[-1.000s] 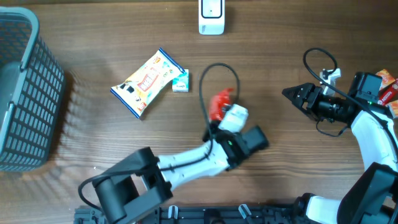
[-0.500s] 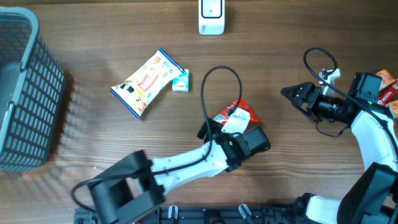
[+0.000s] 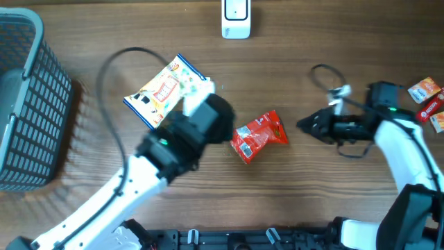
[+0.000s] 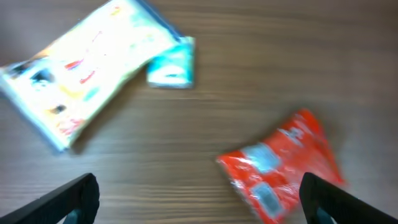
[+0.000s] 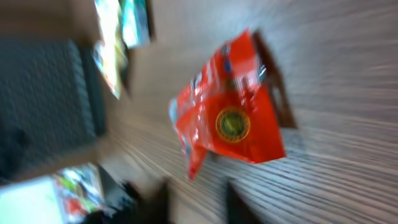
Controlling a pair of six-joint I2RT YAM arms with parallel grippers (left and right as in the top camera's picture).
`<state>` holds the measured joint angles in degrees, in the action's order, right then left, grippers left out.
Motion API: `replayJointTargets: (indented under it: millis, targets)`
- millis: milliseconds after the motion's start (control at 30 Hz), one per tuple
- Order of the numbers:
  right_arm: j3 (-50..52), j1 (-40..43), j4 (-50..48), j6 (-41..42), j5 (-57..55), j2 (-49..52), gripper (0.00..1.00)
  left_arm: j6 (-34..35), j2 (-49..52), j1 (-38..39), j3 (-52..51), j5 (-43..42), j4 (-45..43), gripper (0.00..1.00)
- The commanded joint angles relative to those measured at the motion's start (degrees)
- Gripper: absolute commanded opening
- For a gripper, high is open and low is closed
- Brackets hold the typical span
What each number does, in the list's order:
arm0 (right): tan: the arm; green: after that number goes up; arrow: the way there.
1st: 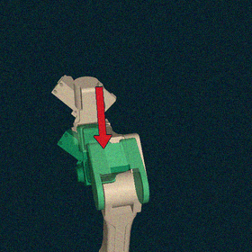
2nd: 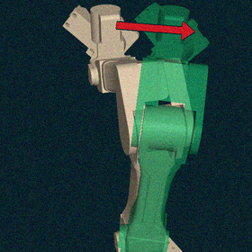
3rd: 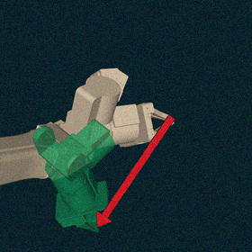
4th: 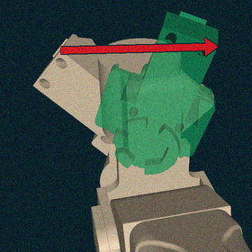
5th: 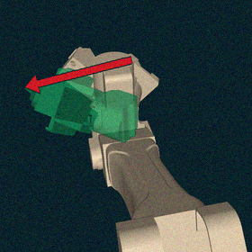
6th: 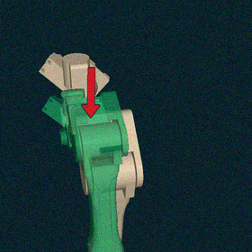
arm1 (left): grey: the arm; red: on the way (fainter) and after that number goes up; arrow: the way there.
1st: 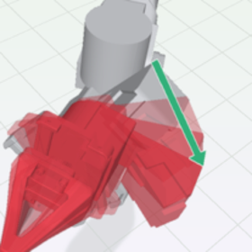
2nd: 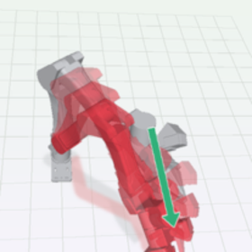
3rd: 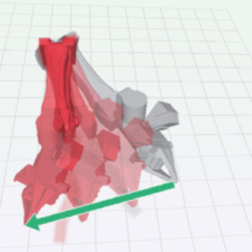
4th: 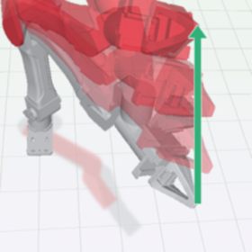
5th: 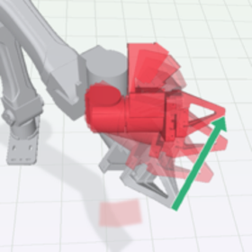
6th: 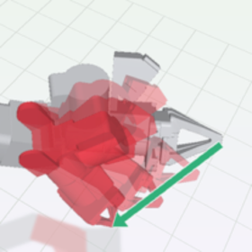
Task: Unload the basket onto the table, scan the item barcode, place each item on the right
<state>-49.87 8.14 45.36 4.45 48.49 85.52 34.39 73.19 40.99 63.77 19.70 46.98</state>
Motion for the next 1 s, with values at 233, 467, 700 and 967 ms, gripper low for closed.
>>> replayJointTargets:
  millis: [233, 467, 700, 967]
  targets:
    - [-2.8, -24.15, -9.27, 9.49, -22.21, -0.02, 0.04, 6.6, 0.11, -13.86, 0.44, -5.18, 9.38, 1.0]
    - [-2.03, -28.57, -18.88, 13.27, -21.59, 8.46, 0.04, 6.58, 0.11, -14.32, 0.44, -5.33, 9.46, 1.0]
    - [-2.03, -28.26, -18.82, 17.73, -17.25, 19.52, 0.04, 6.58, 0.11, -14.34, 0.44, -5.31, 10.82, 1.0]
    - [-2.05, -23.93, -24.13, 21.33, -10.64, 21.53, 0.04, 6.6, 0.11, -14.34, 0.44, -5.31, 10.03, 1.0]
